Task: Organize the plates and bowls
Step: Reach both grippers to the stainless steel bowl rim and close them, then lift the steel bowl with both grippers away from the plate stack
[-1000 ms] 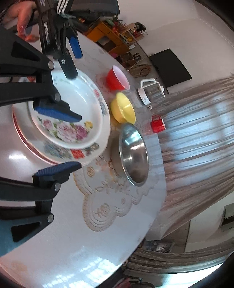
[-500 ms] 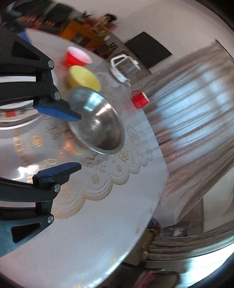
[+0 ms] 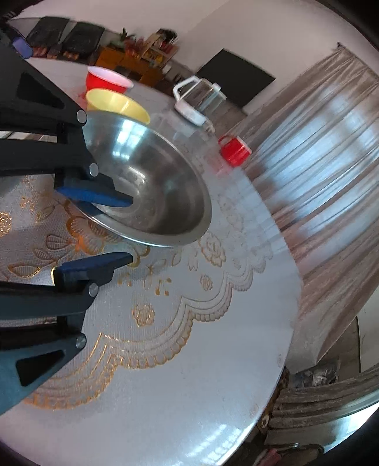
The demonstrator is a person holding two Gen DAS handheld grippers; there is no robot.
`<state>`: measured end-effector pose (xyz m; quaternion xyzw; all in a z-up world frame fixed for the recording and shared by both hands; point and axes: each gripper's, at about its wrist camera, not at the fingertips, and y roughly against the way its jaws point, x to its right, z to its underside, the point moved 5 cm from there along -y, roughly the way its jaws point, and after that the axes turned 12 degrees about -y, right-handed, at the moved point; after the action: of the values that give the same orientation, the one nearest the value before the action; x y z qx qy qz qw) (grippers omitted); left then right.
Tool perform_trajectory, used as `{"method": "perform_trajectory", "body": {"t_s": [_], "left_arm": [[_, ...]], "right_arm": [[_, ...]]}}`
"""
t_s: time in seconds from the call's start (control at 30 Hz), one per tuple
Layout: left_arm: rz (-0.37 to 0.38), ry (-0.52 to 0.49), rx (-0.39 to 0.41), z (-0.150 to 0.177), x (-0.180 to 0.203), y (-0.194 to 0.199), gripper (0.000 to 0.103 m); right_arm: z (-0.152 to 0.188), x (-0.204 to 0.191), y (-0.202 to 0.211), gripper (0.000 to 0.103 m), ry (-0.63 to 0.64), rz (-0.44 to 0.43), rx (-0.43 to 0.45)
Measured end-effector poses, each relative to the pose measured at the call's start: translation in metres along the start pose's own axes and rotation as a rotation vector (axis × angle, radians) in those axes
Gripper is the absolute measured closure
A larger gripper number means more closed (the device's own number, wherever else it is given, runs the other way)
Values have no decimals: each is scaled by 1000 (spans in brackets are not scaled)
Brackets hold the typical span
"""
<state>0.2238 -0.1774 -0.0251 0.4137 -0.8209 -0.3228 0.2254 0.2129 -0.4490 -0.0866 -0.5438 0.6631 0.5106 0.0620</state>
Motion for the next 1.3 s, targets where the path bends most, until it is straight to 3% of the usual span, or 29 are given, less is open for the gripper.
{"method": "perform_trajectory", "body": {"t_s": [0.2,0.37,0.53,0.77,0.87,0.97,1.03,1.23,1.3], "left_arm": [[-9,-78,5,-26,15,-13,0],[-26,-147,20,-60,26,-32,0],[-29,-164,-18,-88,32,-65,1],[-62,-285,-52,-107,51,-107,3],[-48,-285,-66,-112,52,-122,11],[-17,-285,-76,-112,55,-131,38],[-11,-299,-89,-111,58,-136,64],[-24,-357,-90,-103,69,-138,71],[-20,-361,-94,-101,70,-135,72]], "right_arm": [[6,0,4,78,86,3,29],[3,4,4,78,52,-37,26],[0,8,2,78,18,-50,19],[-4,31,-3,78,-106,-97,-15],[-5,37,-7,78,-140,-105,-33],[-3,34,-10,78,-129,-111,-55],[-1,29,-13,78,-112,-121,-68],[1,28,-15,79,-109,-136,-84],[1,25,-15,89,-98,-152,-90]]}}
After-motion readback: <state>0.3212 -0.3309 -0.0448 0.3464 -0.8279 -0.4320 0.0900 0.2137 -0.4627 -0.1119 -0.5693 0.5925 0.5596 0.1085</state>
